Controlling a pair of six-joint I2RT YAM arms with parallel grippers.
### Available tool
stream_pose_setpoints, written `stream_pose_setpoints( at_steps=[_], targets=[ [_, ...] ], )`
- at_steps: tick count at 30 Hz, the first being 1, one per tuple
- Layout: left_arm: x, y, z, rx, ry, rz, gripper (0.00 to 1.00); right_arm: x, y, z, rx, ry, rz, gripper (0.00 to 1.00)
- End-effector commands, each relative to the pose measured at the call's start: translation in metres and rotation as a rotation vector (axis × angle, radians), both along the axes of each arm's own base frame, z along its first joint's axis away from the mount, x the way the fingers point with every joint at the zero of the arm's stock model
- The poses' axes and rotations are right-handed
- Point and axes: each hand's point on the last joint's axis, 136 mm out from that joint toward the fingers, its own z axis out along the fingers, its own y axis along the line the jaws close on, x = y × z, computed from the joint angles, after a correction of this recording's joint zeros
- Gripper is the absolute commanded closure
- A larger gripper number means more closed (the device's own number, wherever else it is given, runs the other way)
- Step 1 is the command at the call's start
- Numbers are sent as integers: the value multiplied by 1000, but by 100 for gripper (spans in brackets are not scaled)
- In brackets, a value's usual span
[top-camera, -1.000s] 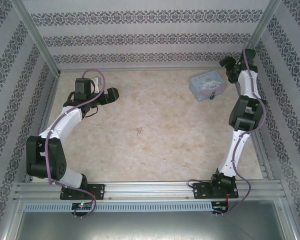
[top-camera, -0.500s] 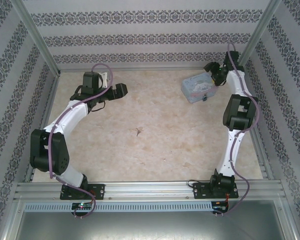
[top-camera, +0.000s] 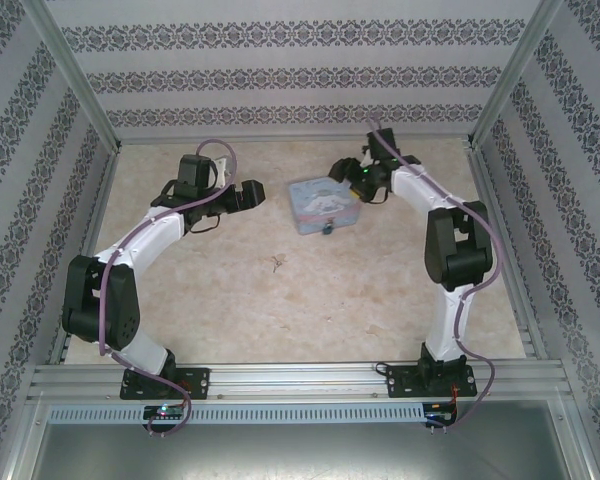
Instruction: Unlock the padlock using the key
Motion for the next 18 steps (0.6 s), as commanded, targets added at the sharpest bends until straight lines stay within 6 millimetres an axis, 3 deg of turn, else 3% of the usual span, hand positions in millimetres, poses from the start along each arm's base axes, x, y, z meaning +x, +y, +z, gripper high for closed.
stream_pose_setpoints(
  at_steps=[1, 3, 8, 18],
  targets=[
    [1, -6, 10, -22, -39, -13, 0, -5, -15, 53, 7, -122, -78, 23],
    [6, -8, 7, -22, -31, -16, 0, -5, -25, 52, -10, -126, -110, 22],
    [18, -15, -5, -44, 6, -28, 0, -9, -31, 20, -8, -72, -132, 22],
    [17, -30, -30, -63, 73, -54, 0, -28, 12, -13, 24, -43, -79, 22]
  ],
)
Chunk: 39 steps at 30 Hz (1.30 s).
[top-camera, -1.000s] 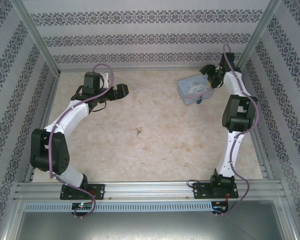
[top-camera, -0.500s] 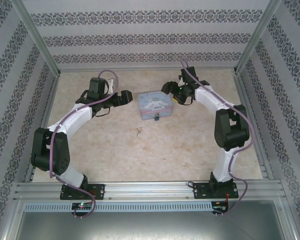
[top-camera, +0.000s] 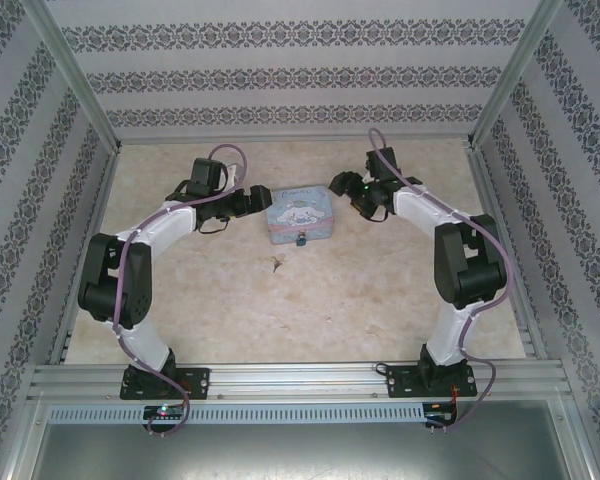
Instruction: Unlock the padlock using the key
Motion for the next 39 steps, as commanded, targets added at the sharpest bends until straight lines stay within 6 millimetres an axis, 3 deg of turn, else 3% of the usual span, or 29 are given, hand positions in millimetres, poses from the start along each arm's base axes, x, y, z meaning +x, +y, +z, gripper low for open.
stream_pose_setpoints(
  at_steps=[1, 10, 15, 23, 27, 28, 29, 35, 39],
  targets=[
    [5, -15, 12, -39, -34, -20, 0, -1, 16, -3, 11, -24, 5, 22],
    [2, -22, 9, -34, -27, -26, 0, -11, 49, -18, 50, -1, 51, 22],
    [0, -22, 8, -29, -27, -22, 0, -15, 56, -23, 59, 7, 63, 22],
    [-2, -19, 7, -14, -30, -15, 0, -23, 64, -11, 123, -9, 78, 22],
    [-3, -16, 14, 11, -51, -12, 0, -30, 49, -4, 71, -34, 54, 15],
    [-3, -14, 18, 21, -63, -12, 0, -32, 44, -1, 55, -43, 47, 4],
    [-4, -13, 23, 29, -75, -16, 0, -33, 40, 3, 47, -61, 52, 2],
    [-9, 4, 53, 118, -151, 16, 0, -43, 13, 32, -97, -146, 67, 2],
    [-14, 27, 70, 215, -175, 93, 0, -47, -24, 55, -347, -205, 17, 2]
  ],
)
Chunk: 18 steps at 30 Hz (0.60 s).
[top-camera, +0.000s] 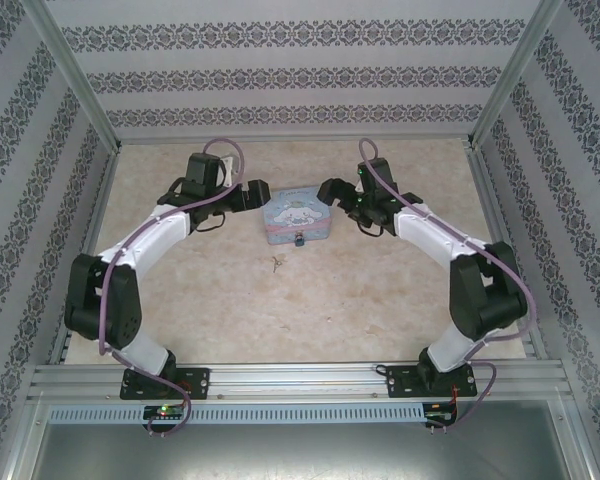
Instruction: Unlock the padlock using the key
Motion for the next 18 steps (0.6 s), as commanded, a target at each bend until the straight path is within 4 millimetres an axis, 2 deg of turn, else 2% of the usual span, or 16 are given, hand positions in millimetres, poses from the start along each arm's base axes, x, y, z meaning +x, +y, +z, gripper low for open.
stream_pose_setpoints(
  at_steps=[1, 3, 5, 7, 10, 12, 18],
  targets=[
    [-7, 19, 25, 121, -52, 52, 0, -6, -43, 18, -282, -69, -65, 2],
    [-11, 23, 38, 137, -92, 57, 0, -9, -55, 27, -326, -101, -77, 2],
    [-14, 31, 48, 146, -125, 94, 0, -13, -59, 34, -289, -120, -40, 2],
    [-19, 37, 56, 152, -152, 121, 0, -16, -65, 40, -201, -142, -21, 2],
    [-26, 41, 60, 144, -170, 134, 1, -18, -85, 42, -40, -177, -114, 2],
    [-31, 40, 62, 129, -181, 129, 0, -20, -91, 43, -27, -175, -132, 2],
    [-42, 47, 61, 114, -178, 171, 0, -30, -71, 38, -195, -174, -51, 2]
  ],
)
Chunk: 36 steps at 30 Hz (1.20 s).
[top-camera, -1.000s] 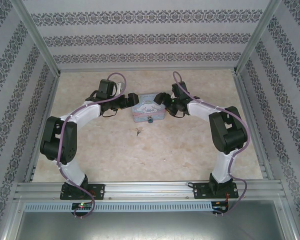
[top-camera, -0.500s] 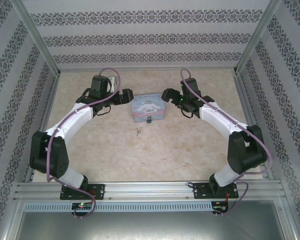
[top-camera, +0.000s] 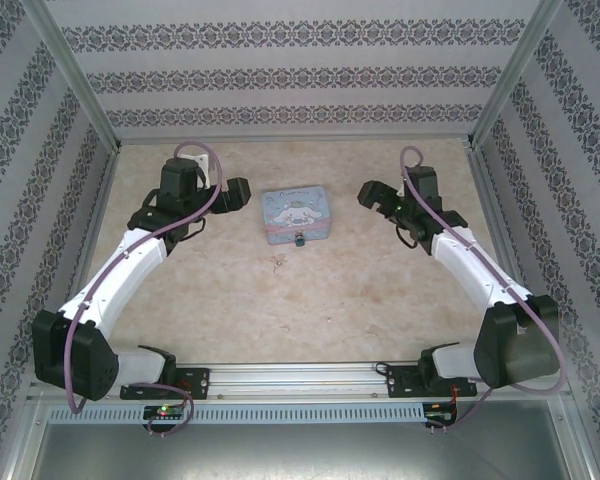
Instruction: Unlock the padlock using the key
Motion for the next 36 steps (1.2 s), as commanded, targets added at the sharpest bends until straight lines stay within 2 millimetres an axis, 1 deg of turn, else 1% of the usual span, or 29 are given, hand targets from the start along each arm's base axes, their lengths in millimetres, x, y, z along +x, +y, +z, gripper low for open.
stream_pose_setpoints(
  at_steps=[1, 3, 4, 6, 8, 10, 11, 13, 14, 17, 21, 24, 27, 31, 36],
  targets=[
    [-8, 5, 2, -5, -13, 35, 0, -5, 19, 2, -85, -14, 61, 2],
    [-12, 9, 1, -7, -8, 54, 0, -11, 35, -5, -74, 7, 116, 2],
    [-13, 11, -1, -7, -3, 66, 0, -14, 46, -8, -59, 16, 155, 2],
    [-17, 13, -7, -7, 13, 82, 0, -23, 68, -18, -32, 36, 216, 8],
    [-19, 18, -16, -20, 28, 122, 0, -33, 91, -31, -19, 77, 264, 15],
    [-20, 19, -16, -52, -11, 133, 0, -45, 116, -49, -21, 134, 310, 20],
    [-22, 22, -18, -74, -24, 158, 0, -50, 129, -56, -27, 158, 328, 23],
    [-25, 27, -20, -75, -31, 179, 1, -58, 148, -72, -68, 206, 345, 25],
    [-27, 28, -22, -65, -18, 180, 1, -64, 161, -81, -90, 235, 361, 27],
    [-29, 36, -32, -23, 64, 207, 1, -77, 187, -102, -136, 300, 367, 30],
    [-28, 48, -42, -29, 93, 264, 1, -87, 218, -119, -174, 356, 333, 33],
    [-27, 55, -49, -59, 104, 301, 1, -90, 233, -133, -189, 399, 298, 35],
    [-26, 62, -54, -82, 121, 332, 1, -89, 241, -145, -186, 428, 257, 38],
    [-26, 65, -60, -125, 141, 357, 1, -85, 242, -154, -227, 444, 223, 40],
    [-27, 66, -68, -167, 155, 382, 1, -82, 247, -159, -285, 441, 228, 41]
  ],
)
